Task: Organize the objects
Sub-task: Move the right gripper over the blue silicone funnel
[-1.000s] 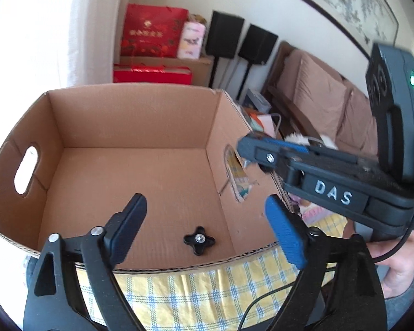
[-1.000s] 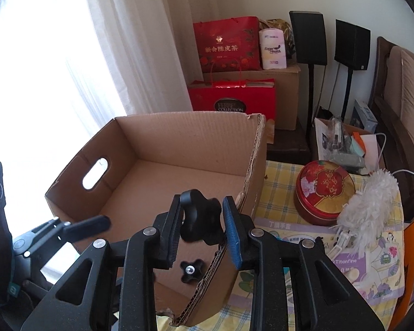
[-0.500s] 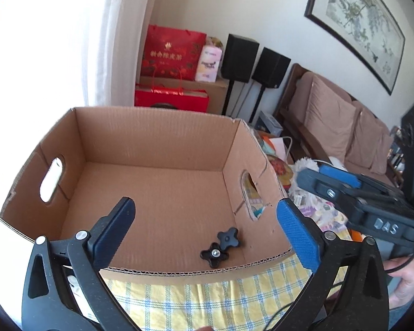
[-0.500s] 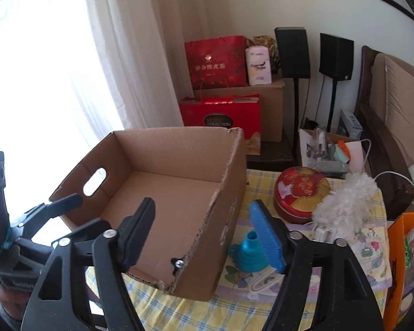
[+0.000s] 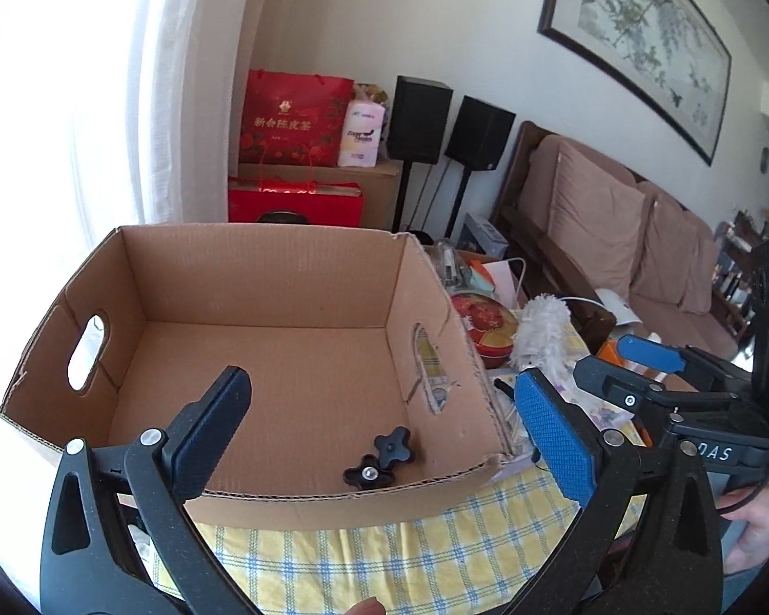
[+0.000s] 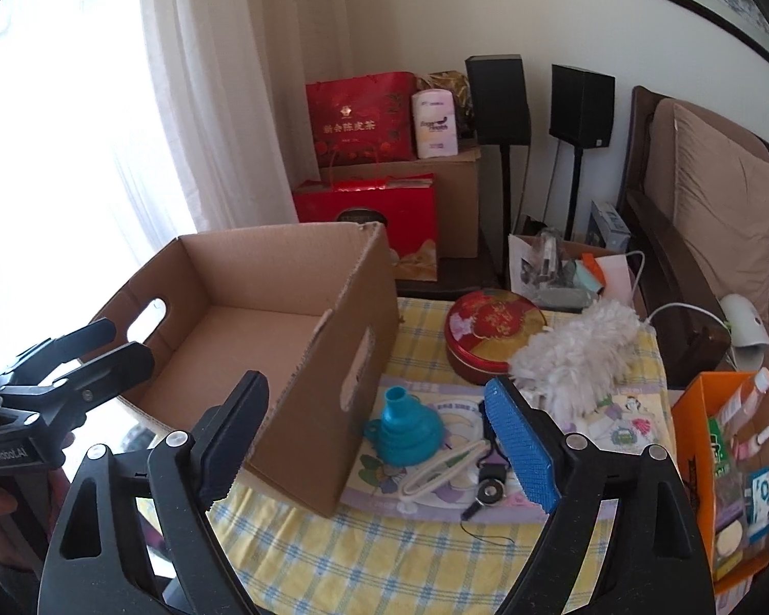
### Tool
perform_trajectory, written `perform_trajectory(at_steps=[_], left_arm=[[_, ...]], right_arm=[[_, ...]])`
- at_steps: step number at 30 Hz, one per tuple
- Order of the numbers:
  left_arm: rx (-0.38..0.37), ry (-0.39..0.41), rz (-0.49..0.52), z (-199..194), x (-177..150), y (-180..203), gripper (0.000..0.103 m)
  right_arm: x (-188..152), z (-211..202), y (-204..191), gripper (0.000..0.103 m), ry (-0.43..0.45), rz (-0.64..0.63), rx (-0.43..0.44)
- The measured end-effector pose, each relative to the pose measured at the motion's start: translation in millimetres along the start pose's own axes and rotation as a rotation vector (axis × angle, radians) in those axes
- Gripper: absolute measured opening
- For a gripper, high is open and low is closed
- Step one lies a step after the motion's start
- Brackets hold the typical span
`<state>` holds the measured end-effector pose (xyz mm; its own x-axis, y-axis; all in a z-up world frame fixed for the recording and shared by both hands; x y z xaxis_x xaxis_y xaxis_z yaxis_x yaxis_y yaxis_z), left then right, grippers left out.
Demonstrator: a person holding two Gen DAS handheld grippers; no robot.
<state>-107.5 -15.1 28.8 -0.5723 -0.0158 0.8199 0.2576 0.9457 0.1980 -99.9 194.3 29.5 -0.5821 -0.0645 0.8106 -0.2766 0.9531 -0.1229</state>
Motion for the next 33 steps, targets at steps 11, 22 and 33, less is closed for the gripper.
perform_trajectory(at_steps=[11,22,33], left_arm=[[-0.065,-0.049,-0.044,13,3,12,0.103],[-0.039,-0.067,-0.047,24,0,5,0.103],[-0.051,-0.086,-0.069,33,-2,-8,0.103]], right_arm=[[-12,1,32,0.088,-0.008,0.029,-0.021],[-23,59,37,0.061,-0.083,-0.009,0.03],[-26,107,20,0.046,-0.145,-0.09,0.037]])
Point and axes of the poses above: each gripper's, at about its wrist camera, not at the fingertips, and z roughly the way its jaws point, y to its right, x to its top, the point moved 1 cm from there along z, roughly the way its jaws point, and after that the axes turned 3 degrees about y, right-handed, at the moved point
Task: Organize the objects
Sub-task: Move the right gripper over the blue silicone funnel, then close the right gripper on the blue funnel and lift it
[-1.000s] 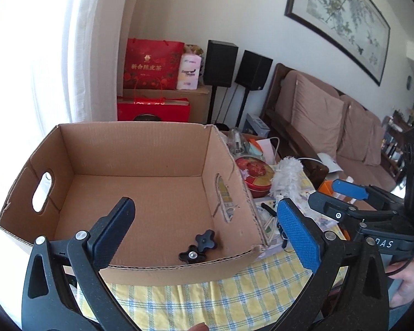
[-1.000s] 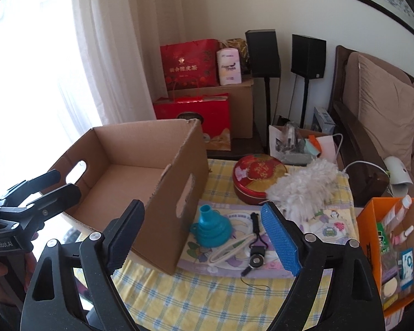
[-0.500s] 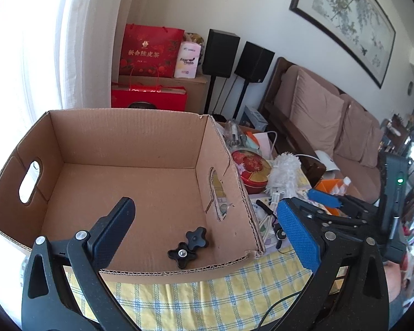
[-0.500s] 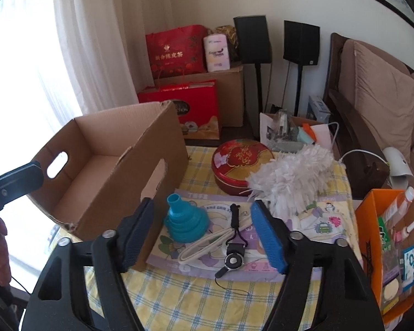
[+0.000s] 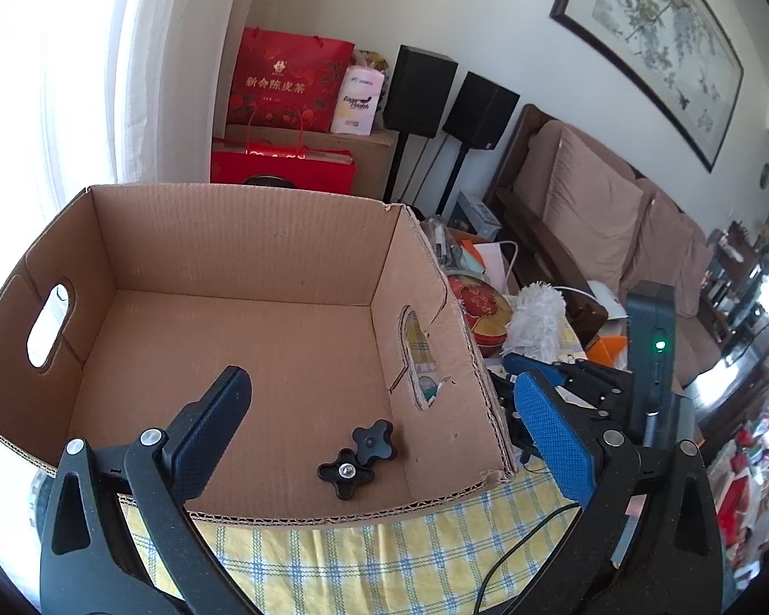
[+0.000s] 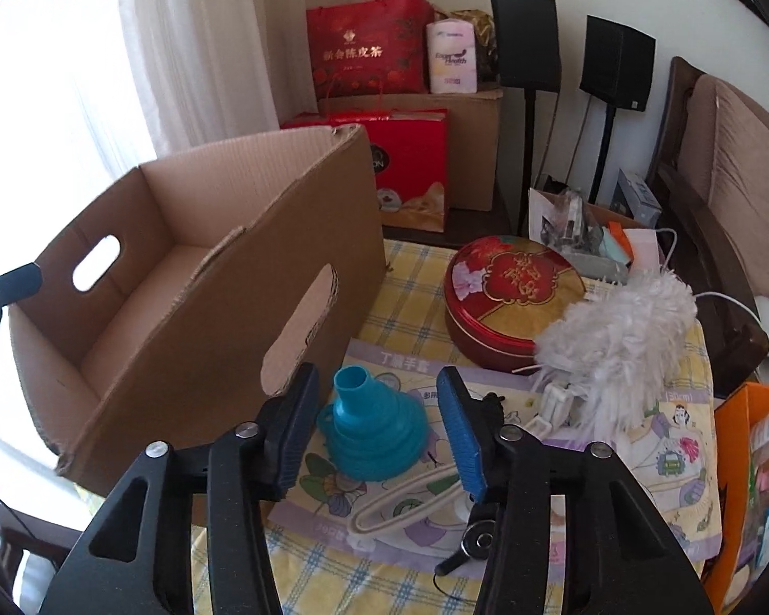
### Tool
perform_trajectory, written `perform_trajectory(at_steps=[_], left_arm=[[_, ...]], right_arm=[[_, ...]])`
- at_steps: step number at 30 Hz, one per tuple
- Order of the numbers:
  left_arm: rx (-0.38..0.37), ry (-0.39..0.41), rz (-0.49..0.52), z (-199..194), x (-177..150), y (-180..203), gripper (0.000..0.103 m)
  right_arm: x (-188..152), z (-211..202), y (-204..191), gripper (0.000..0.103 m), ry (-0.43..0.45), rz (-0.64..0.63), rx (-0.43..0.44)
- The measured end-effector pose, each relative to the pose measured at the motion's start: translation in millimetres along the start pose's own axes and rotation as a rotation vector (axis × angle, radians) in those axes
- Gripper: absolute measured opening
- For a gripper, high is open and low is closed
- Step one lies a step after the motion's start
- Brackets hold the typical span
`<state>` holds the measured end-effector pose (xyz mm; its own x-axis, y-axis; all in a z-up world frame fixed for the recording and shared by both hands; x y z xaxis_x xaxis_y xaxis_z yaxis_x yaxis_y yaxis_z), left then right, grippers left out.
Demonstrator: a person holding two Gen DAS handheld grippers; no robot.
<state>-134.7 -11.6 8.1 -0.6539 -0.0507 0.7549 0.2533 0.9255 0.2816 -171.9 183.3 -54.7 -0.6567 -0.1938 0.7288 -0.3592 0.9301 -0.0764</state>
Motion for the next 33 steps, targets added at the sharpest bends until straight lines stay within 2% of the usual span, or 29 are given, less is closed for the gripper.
perform_trajectory(at_steps=[10,20,21,26,33], left_arm=[[-0.015,-0.021,-0.005,9,-3,0,0.103],[-0.023,-0.027,-0.008,10,-5,0,0.103],[-0.024,-0.027,-0.007,10,-5,0,0.103],[-0.033,-0.025,-0.013,11,-7,0,0.103],[-0.053,-0.022,-0.005,8,-6,7,0.103]], right_arm=[[-6,28,-2,0.043,-0.052,-0.028,0.038],[-15,48,-4,0.045,-0.084,-0.044,0.028],[-15,49,-4,0.041,-0.085,-0.046,0.025],[-14,45,2,0.032,-0.059,-0.011,0.027],[-5,14,11,0.031,0.017,0.055,0.069]])
Point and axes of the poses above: each gripper's, at about its wrist camera, not at the fingertips, and z roughly the way its jaws point, y to its right, x to its top, the point moved 1 cm from there along z, roughly the way its jaws point, and after that the axes turned 3 degrees about y, right-handed, at the moved point
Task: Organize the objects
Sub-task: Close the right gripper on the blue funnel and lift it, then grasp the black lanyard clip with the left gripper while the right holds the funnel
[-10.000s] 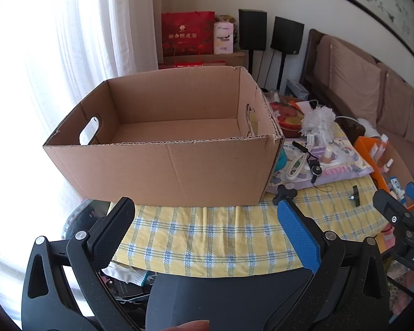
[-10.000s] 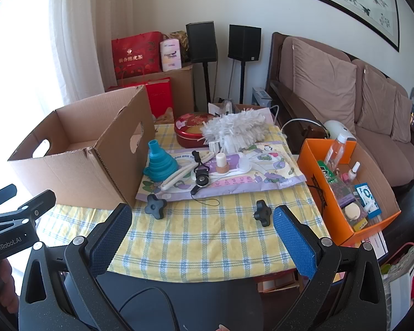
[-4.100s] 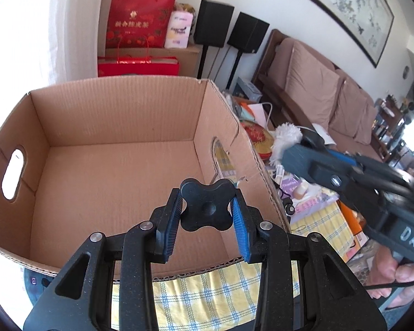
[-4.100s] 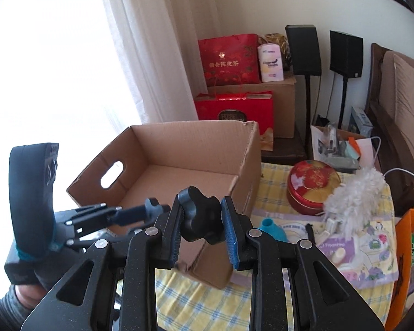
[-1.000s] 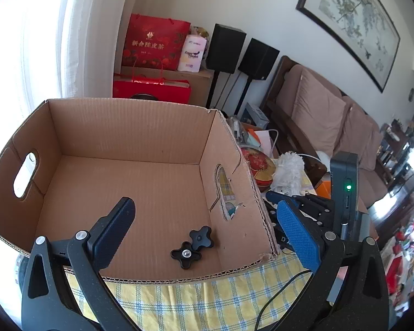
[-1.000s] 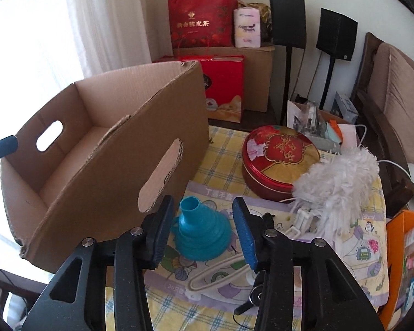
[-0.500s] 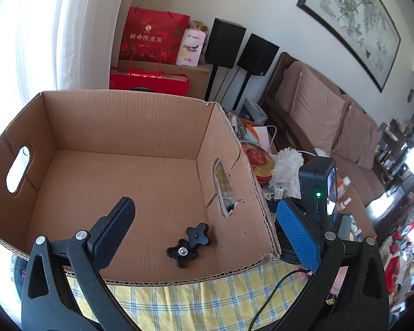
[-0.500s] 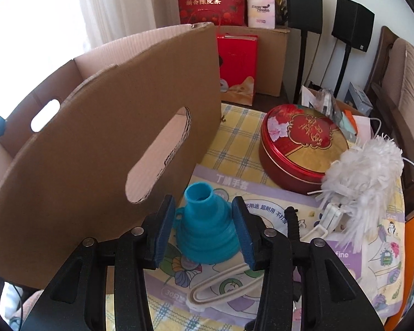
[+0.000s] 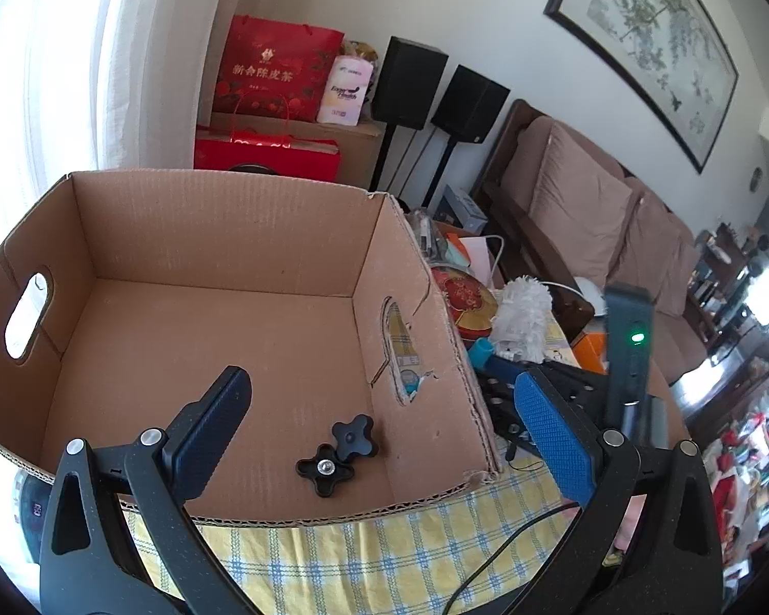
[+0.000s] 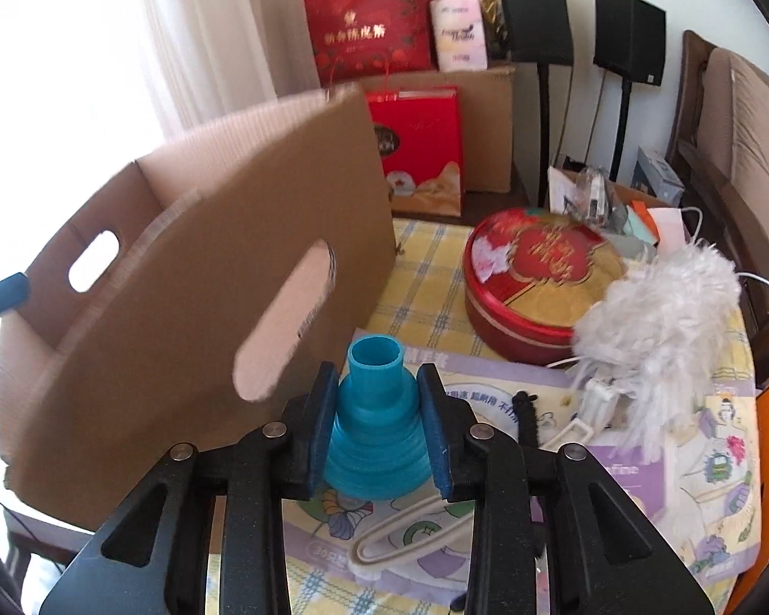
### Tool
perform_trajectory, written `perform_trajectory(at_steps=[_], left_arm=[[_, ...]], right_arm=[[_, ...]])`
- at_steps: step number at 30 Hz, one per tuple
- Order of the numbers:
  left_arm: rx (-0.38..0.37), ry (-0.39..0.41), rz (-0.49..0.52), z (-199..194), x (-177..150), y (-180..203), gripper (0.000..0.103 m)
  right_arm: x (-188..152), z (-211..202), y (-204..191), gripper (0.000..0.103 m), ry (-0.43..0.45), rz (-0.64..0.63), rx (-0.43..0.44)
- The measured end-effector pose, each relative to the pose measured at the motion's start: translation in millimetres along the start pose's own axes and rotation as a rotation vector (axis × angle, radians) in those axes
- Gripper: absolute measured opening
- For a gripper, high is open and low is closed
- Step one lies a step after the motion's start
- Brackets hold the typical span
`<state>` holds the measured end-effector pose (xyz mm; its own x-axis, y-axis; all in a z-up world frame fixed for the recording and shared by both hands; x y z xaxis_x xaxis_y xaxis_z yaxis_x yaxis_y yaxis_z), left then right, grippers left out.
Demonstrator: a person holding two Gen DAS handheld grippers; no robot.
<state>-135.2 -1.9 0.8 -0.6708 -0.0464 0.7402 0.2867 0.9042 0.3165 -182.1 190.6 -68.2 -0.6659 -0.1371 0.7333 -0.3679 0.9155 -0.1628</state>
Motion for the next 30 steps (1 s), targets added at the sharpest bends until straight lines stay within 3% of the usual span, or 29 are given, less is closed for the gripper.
perform_trajectory(at_steps=[7,14,25,30], left_arm=[[-0.037,0.009,0.039,-8,3,22,0.103],[-0.084,-0.004,0.081,-8,3,49,0.102],[-0.143,-0.052,0.13,2,-5,89,0.101],[-0.162,-0.091,0.184,12,-18,113,0.093]], right_arm=[[14,-63,7,0.031,0.105,0.04,0.001],[13,-113,25,0.031,0.137,0.097,-0.047],[-4,-159,51,0.031,0.172,0.153,-0.122],[-14,-178,63,0.031,0.187,0.186,-0.14]])
Point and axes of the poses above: each gripper's, at about its wrist camera, not at the fingertips, and z roughly the way its jaws point, y to its right, x to its top, the point moved 1 cm from there along z, roughly the way its jaws point, and after that the axes turned 3 degrees about y, right-handed, at the moved point
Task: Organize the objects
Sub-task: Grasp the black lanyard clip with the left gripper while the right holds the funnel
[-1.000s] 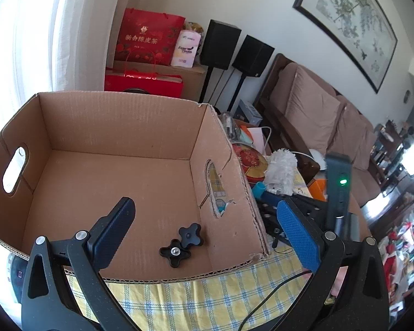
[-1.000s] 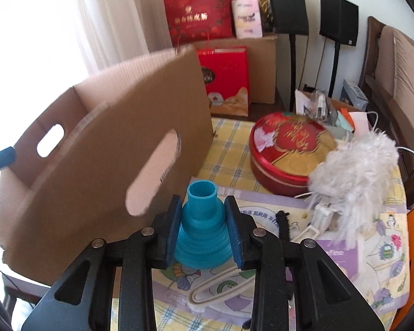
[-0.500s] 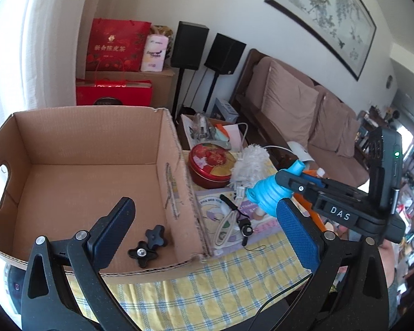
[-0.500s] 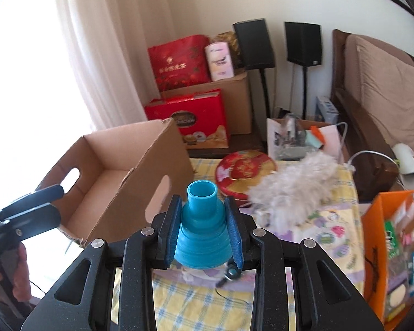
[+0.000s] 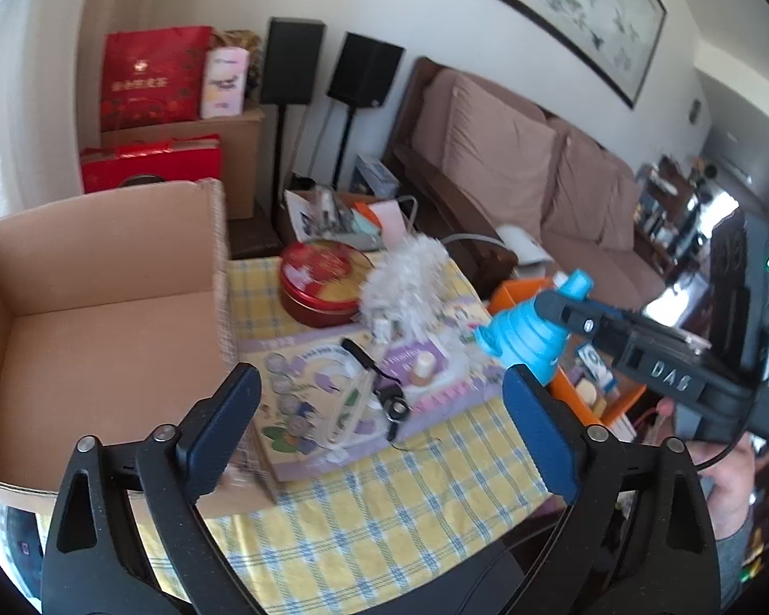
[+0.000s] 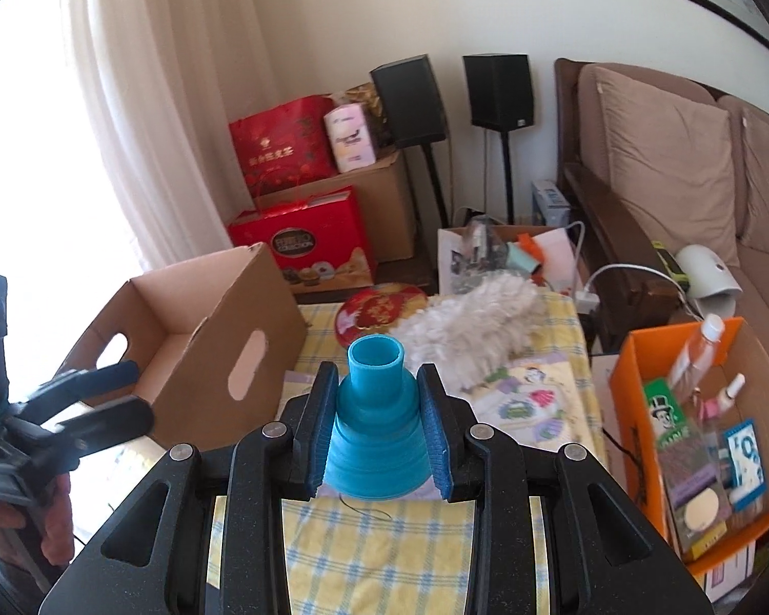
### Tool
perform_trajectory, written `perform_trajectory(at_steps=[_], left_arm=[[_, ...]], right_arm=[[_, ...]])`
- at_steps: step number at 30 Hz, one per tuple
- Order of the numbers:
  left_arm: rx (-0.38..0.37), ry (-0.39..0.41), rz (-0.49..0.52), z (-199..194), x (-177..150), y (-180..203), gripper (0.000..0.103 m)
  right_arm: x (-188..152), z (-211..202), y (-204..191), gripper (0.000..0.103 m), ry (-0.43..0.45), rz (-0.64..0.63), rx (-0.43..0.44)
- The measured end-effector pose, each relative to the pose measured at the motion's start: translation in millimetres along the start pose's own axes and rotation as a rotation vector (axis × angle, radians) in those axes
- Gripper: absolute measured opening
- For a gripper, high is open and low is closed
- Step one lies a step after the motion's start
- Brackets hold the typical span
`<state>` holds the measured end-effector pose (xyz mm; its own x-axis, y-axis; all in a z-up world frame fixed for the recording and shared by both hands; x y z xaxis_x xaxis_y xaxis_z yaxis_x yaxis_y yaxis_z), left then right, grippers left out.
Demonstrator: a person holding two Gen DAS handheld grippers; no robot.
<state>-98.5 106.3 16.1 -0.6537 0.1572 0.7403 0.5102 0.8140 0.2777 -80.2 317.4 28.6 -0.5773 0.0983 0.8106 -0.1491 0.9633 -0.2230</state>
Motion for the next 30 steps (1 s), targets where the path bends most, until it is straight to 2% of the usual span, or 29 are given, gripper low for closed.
perform_trajectory(at_steps=[7,10,14,18,30], left_arm=[[-0.028,-0.087,0.063,32,-23,29,0.07],[-0.036,-0.141,0.059,51,-32,33,0.055],[0.01,-0.175,0.075,73,-39,36,0.051],[0.017,-0.233,0.084,99,-43,37,0.043],[0.056,-0.3,0.093,140,-50,33,0.043]], right_arm=[[-9,-21,16,0.032,0.011,0.028,-0.025],[-13,-26,22,0.032,0.01,0.038,-0.031],[-20,-30,29,0.032,0.011,0.06,-0.033],[-25,-31,34,0.032,0.006,0.074,-0.037],[-31,-32,45,0.032,0.0,0.097,-0.048]])
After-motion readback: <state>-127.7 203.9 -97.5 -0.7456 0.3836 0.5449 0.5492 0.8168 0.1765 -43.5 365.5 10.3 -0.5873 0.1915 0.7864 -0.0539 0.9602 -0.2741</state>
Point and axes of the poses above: each gripper's, at about its wrist camera, not at the fingertips, and z roughly the way its jaws point, y to its right, x to its top, the point moved 1 cm from there along z, roughly the way its jaws point, and after that the axes turned 3 degrees about y, right-handed, at the moved point
